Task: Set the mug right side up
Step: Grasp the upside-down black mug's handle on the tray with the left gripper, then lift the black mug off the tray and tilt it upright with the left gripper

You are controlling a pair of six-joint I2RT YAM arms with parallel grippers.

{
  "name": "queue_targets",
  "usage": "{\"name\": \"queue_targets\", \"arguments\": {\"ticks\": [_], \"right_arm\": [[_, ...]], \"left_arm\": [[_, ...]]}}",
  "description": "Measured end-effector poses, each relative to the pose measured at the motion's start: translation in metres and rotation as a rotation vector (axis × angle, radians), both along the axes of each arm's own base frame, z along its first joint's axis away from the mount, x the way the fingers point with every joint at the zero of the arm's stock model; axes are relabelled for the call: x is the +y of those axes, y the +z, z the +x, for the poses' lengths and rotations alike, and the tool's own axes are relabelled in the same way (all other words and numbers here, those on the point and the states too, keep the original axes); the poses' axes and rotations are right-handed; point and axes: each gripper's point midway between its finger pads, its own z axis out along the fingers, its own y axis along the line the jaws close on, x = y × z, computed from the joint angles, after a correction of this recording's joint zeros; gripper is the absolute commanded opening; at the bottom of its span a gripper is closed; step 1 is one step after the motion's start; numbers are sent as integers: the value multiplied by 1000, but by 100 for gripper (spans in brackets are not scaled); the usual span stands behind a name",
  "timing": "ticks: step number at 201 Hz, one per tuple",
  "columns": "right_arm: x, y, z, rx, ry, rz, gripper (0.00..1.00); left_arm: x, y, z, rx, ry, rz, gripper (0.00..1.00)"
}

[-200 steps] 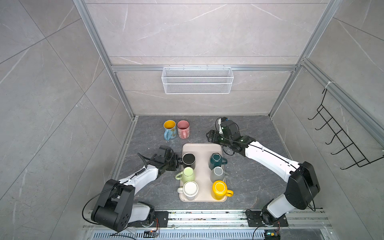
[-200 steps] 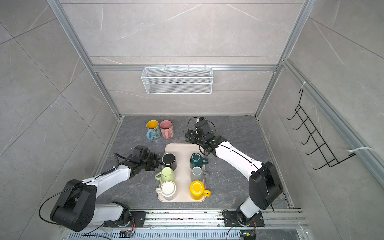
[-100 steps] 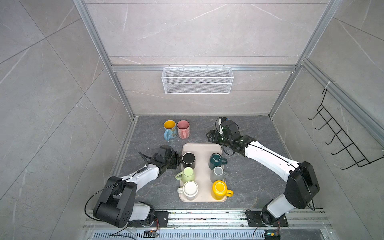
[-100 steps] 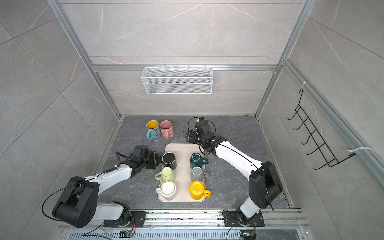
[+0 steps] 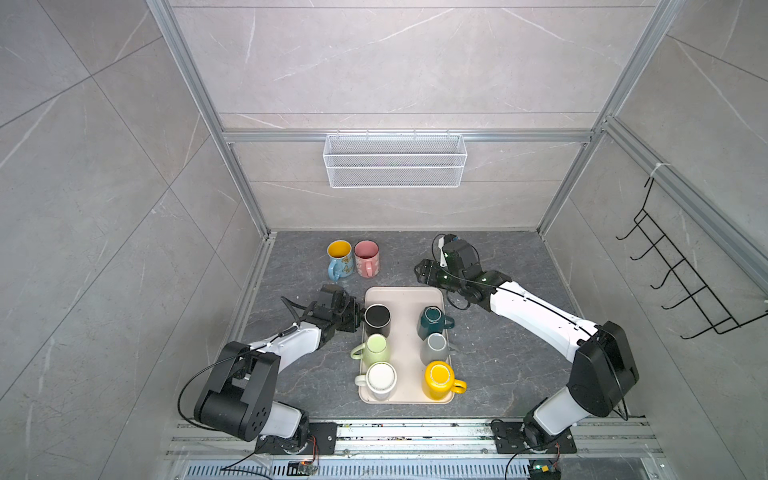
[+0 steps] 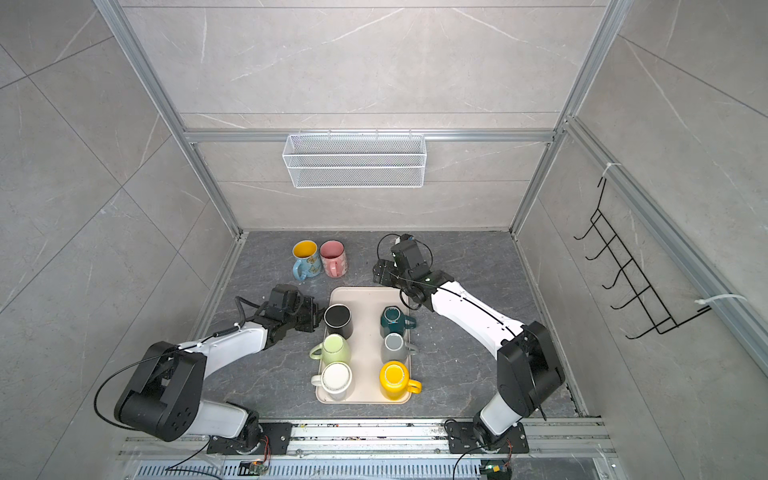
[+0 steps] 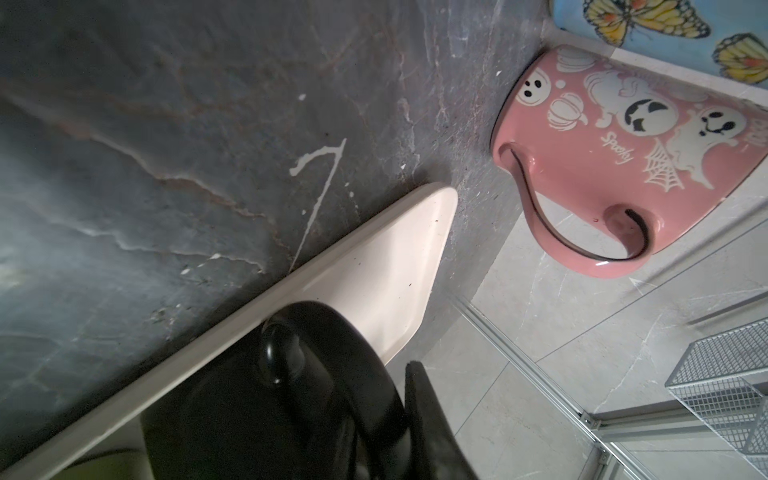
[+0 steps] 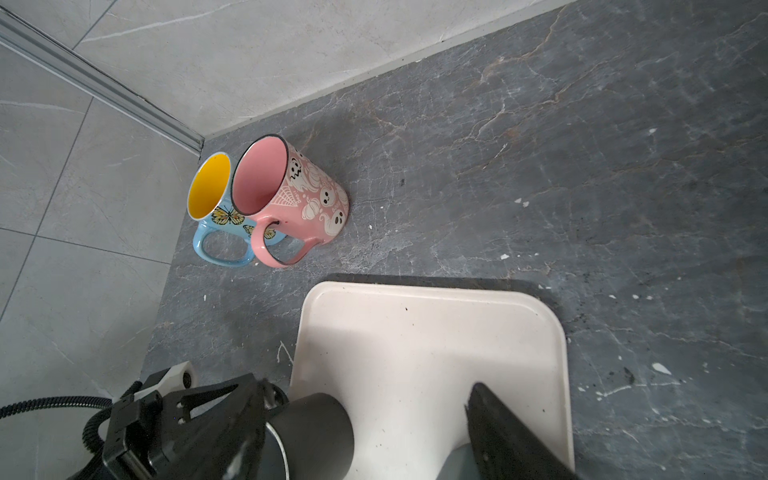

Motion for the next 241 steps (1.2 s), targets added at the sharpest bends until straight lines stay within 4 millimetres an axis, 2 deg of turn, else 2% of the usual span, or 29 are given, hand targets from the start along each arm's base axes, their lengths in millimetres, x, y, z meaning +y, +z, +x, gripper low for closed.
{"name": "queue_targets", "arguments": {"ticks": [40,85,128,152,209,241], "right_arm": [[-1,-1,0,3,-2,-2,77],[-2,-1,0,6,-3,-4,77],[-2,-1,0,7,-1,-2,77],[-1,-1,-1,10,5,2,77],[2,-1,-3,20,11,17,76],[4,-1,-4,28,24,28,72]], "left_arm": [[-3,12,21,-41,-21,1,0],[-10,32,40,-126,-88,34,0],[-13,36,37,-166,-160,66,0],[-13,46,34,-218,-207,115,0],[-14,98,25,-447,-326,236,0],[-24,121,15,-585,-427,327,0]]}}
